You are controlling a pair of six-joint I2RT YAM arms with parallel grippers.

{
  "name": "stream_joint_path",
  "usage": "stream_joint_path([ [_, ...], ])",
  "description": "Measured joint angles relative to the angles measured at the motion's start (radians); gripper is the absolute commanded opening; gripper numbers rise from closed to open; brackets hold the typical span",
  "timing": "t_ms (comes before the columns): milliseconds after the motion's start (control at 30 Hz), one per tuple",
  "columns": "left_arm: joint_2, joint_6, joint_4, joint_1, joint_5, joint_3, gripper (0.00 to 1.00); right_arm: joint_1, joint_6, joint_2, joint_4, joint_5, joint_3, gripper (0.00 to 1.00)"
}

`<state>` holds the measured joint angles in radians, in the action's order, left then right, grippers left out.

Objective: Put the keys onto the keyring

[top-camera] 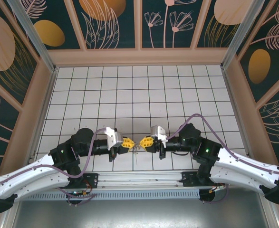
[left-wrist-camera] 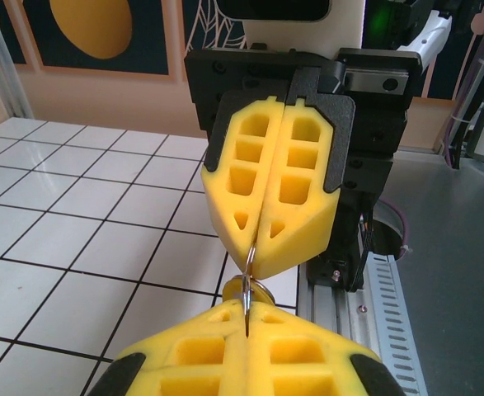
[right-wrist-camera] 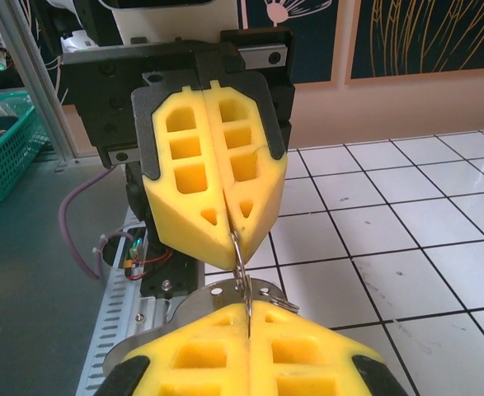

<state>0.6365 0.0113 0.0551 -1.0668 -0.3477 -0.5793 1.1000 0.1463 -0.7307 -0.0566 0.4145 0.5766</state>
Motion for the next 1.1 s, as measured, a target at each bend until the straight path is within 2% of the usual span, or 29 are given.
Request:
stream_joint_path([
  [1100, 0.0, 0.0, 0.0, 0.0, 0.0, 0.0, 0.0, -0.008, 0.0, -0.014, -0.026, 0.029, -0.002, 0.0],
])
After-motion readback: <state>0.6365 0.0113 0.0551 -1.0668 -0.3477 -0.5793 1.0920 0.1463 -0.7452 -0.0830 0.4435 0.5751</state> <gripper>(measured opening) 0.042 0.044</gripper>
